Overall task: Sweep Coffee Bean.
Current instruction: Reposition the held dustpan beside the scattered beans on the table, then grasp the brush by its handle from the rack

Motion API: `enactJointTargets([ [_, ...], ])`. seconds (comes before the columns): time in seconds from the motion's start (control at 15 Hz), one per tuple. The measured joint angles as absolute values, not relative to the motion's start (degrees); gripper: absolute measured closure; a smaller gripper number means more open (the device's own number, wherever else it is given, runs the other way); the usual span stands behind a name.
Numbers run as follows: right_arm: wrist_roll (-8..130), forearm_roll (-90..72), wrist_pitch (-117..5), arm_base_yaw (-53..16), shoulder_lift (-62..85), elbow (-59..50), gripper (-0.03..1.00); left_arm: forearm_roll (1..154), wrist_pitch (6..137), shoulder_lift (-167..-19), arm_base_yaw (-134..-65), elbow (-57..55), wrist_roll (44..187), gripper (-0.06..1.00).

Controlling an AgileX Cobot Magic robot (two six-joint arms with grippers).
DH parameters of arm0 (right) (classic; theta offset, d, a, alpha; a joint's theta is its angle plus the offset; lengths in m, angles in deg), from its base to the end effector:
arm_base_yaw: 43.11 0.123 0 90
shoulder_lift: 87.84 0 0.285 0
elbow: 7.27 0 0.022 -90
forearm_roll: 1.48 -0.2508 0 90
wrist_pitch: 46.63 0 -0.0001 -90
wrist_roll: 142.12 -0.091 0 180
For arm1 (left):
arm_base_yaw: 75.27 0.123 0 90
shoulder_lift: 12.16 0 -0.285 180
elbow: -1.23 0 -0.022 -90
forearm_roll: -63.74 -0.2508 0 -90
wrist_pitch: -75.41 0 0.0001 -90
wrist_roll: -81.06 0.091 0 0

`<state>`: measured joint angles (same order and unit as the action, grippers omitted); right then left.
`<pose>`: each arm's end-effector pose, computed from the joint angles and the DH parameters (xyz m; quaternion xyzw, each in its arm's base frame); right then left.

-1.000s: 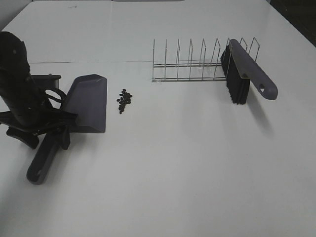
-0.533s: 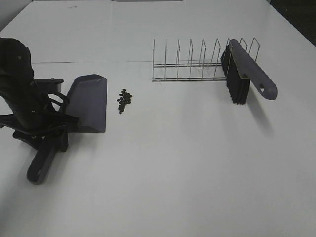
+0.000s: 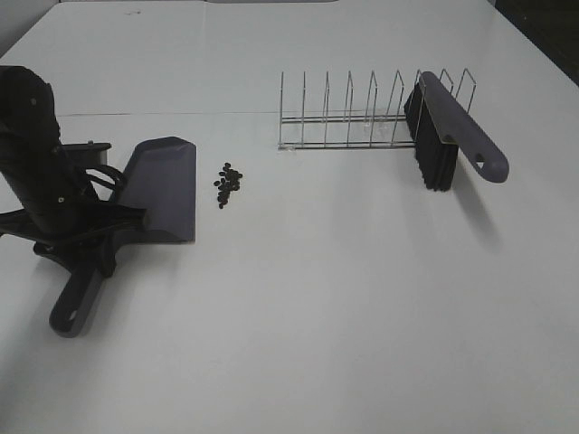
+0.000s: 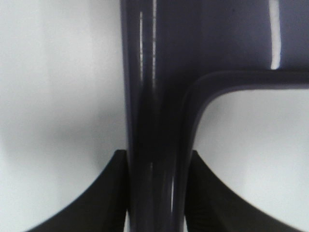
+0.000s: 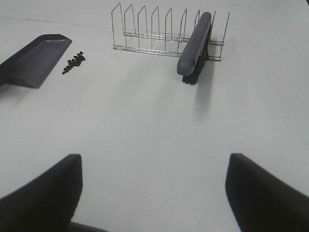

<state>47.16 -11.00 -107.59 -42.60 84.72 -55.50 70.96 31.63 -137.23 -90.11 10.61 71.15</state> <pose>-0.0073 0.0131 0.2795 -0.0762 0.8446 0.0426 0.5282 0.3472 -0.1002 0.1057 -0.0018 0.9989 -0.0465 0.0056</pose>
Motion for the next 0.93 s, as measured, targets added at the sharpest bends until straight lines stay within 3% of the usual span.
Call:
enactJointTargets([
  [0.47,47.16,-11.00,-107.02,-42.60,78.76,-55.21,0.20,70.16,30.72,-128.52,-90.11,10.67,70.92,0.67],
  [0.8,47.22,-11.23,-92.75,-42.60,56.42,-49.94,0.20,70.10,30.20,-128.18,-90.11,10.67,71.03,0.67],
  [0.93,47.39,-11.23,-90.86,-42.65,39.23,-40.32,0.20,70.10,29.57,-128.12,-90.11,10.67,72.29,0.67],
])
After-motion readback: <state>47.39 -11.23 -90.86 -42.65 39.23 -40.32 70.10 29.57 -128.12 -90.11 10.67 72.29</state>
